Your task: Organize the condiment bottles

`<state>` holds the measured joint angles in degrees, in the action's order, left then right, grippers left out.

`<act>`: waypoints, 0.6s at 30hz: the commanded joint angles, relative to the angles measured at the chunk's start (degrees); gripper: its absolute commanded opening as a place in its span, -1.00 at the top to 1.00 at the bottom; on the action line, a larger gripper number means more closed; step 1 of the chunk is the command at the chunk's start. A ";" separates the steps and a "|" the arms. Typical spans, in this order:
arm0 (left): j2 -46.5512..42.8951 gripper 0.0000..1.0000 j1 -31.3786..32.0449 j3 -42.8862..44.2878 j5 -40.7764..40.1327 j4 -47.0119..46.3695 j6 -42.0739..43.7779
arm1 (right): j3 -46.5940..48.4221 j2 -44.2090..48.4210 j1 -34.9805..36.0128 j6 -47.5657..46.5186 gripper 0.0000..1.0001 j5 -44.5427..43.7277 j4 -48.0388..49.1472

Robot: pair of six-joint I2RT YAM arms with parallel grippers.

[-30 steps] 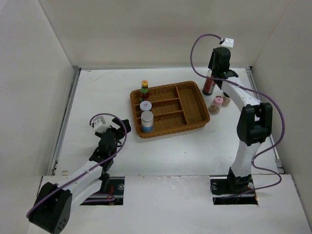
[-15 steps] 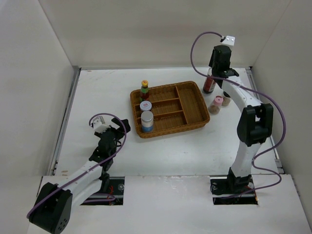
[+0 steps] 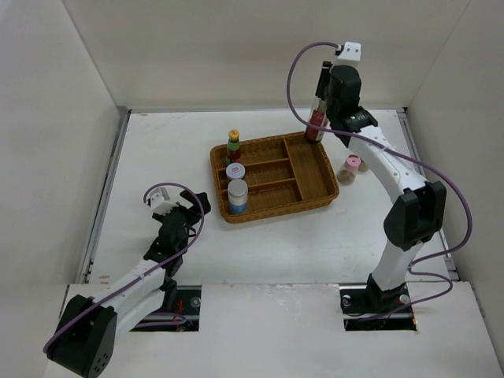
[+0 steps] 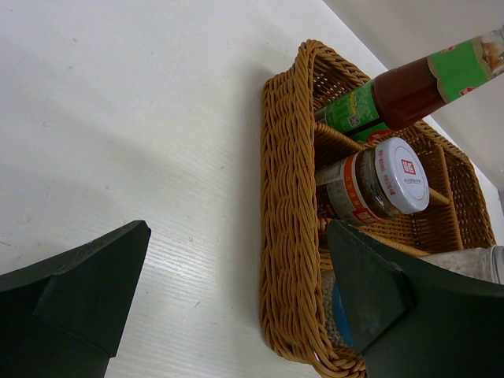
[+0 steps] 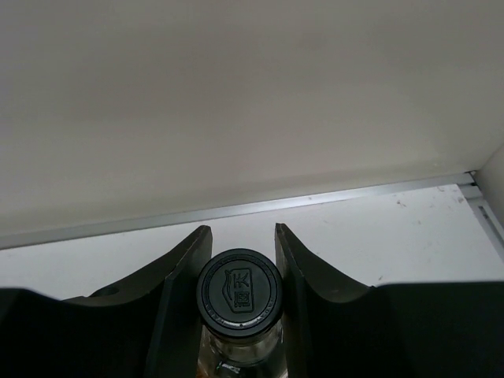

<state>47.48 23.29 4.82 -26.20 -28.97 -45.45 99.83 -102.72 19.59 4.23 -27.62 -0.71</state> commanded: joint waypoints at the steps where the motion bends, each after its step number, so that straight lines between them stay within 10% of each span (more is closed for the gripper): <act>1: -0.20 -1.00 -0.22 -0.34 0.53 -3.20 -0.43 | 3.53 2.09 1.71 -1.33 0.29 0.10 8.18; 18: -0.11 -1.00 -0.22 -0.42 0.53 -3.20 -0.43 | -2.00 -3.89 4.62 -1.15 0.25 0.99 13.10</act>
<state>47.48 23.29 4.82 -26.20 -28.97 -45.45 97.41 -108.51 23.66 3.20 -26.52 1.32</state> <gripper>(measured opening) 0.997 0.431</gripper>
